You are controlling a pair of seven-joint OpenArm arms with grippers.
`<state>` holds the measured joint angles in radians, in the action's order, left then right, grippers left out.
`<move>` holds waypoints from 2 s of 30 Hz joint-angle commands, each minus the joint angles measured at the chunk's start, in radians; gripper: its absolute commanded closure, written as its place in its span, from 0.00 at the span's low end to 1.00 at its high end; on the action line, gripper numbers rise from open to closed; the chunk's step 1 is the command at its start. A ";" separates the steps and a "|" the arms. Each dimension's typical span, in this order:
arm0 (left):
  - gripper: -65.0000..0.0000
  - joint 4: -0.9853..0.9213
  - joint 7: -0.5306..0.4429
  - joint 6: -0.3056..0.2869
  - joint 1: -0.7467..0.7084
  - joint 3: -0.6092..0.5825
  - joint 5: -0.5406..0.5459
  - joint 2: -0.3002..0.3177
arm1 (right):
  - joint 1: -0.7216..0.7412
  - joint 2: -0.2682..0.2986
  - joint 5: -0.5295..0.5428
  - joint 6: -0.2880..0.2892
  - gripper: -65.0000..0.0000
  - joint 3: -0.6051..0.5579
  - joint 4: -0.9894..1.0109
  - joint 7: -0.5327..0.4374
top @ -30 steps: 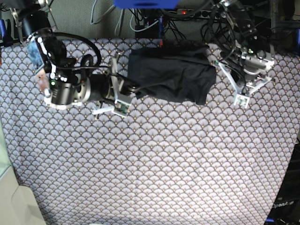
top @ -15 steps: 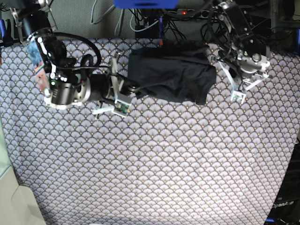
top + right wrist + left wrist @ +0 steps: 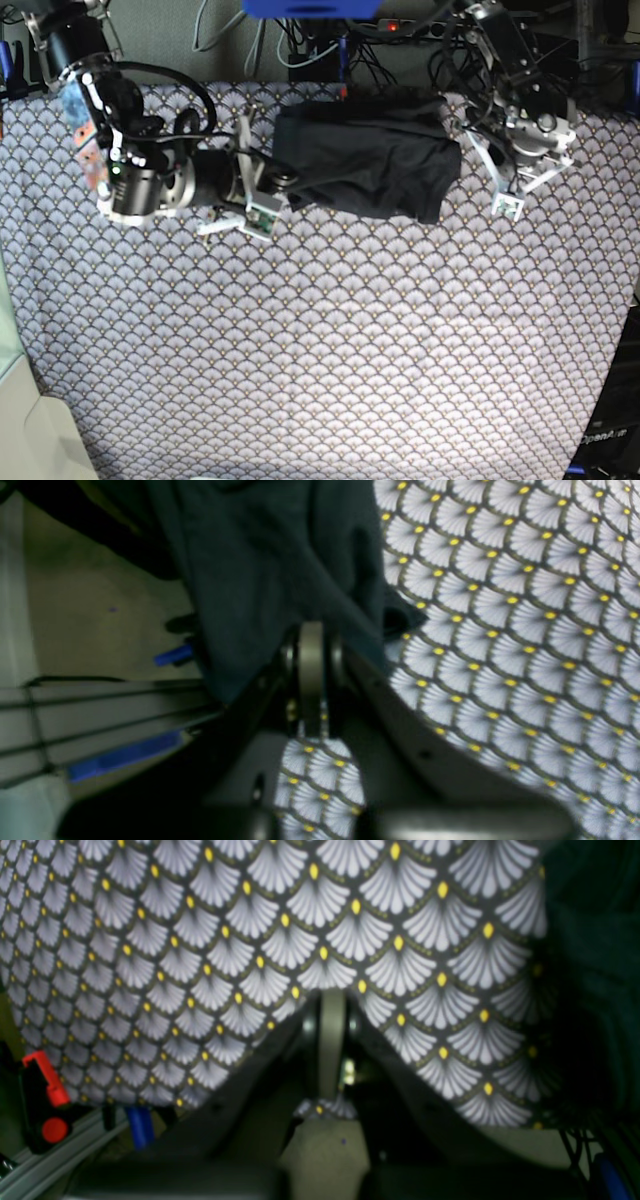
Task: Fold the T-shirt properly
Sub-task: 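Press the folded bundle's edges with both grippers to square it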
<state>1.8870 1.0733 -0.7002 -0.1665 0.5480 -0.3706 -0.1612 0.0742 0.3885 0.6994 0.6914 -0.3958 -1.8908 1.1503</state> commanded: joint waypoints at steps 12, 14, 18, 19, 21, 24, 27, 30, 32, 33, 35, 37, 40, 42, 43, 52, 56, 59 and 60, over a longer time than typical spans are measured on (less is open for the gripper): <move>1.00 0.018 -0.011 0.002 0.008 -0.003 -0.001 0.004 | -0.017 -0.030 -0.088 0.007 1.00 0.007 -0.019 -0.016; 1.00 0.018 -0.011 0.002 0.008 -0.003 -0.001 0.004 | -0.017 -0.030 -0.088 0.007 1.00 0.007 -0.019 -0.016; 1.00 0.018 -0.011 0.002 0.008 -0.003 -0.001 0.004 | -0.017 -0.030 -0.088 0.007 1.00 0.007 -0.019 -0.016; 1.00 0.018 -0.011 0.002 0.008 -0.003 -0.001 0.004 | -0.017 -0.030 -0.088 0.007 1.00 0.007 -0.019 -0.016; 1.00 0.018 -0.011 0.002 0.008 -0.003 -0.001 0.004 | -0.017 -0.030 -0.088 0.007 1.00 0.007 -0.019 -0.017; 1.00 0.018 -0.011 0.002 0.008 -0.003 -0.001 0.004 | -0.017 -0.030 -0.088 0.007 1.00 0.007 -0.019 -0.017; 1.00 0.018 -0.011 0.002 0.008 -0.003 -0.001 0.004 | -0.017 -0.030 -0.088 0.007 1.00 0.007 -0.019 -0.017; 1.00 0.016 -0.011 0.002 0.008 0.001 -0.001 0.004 | -0.017 -0.030 -0.088 0.007 1.00 0.007 -0.019 -0.016; 1.00 0.016 -0.011 0.002 0.008 0.001 -0.001 0.004 | -0.017 -0.029 -0.088 0.007 1.00 0.007 -0.017 -0.016; 1.00 0.016 -0.011 0.002 0.008 -0.001 -0.001 0.004 | -0.017 -0.029 -0.088 0.007 1.00 0.007 -0.017 -0.016; 1.00 0.016 -0.011 0.002 0.009 -0.001 -0.001 0.004 | -0.018 -0.029 -0.088 0.007 1.00 0.007 -0.017 -0.016; 1.00 0.016 -0.011 0.002 0.009 -0.003 -0.001 0.004 | -0.018 -0.029 -0.088 0.007 1.00 0.007 -0.017 -0.016; 1.00 0.016 -0.011 0.002 0.009 -0.003 -0.001 0.004 | -0.018 -0.029 -0.088 0.007 1.00 0.005 -0.017 -0.020; 1.00 0.016 -0.011 0.002 0.009 0.001 -0.001 0.004 | -0.018 -0.029 -0.088 0.007 1.00 0.002 -0.017 -0.022; 1.00 0.016 -0.011 0.002 0.009 0.001 -0.001 0.004 | -0.018 -0.029 -0.088 0.007 1.00 0.002 -0.017 -0.022; 1.00 0.016 -0.011 0.002 0.009 -0.003 -0.001 0.004 | -0.018 -0.029 -0.088 0.007 1.00 0.005 -0.016 -0.023; 1.00 0.016 -0.011 0.002 0.011 -0.003 -0.001 0.004 | -0.018 -0.029 -0.088 0.007 1.00 0.005 -0.016 -0.023; 1.00 0.016 -0.011 0.002 0.011 -0.003 -0.001 0.004 | -0.018 -0.029 -0.088 0.007 1.00 0.005 -0.016 -0.023; 1.00 0.016 -0.011 0.002 0.011 -0.003 -0.001 0.004 | -0.018 -0.029 -0.088 0.007 1.00 0.005 -0.016 -0.023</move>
<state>1.8866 1.0733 -0.7002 -0.1665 0.5480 -0.3706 -0.1612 0.0433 0.3527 0.6014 0.6914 -0.3958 -1.8908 1.1507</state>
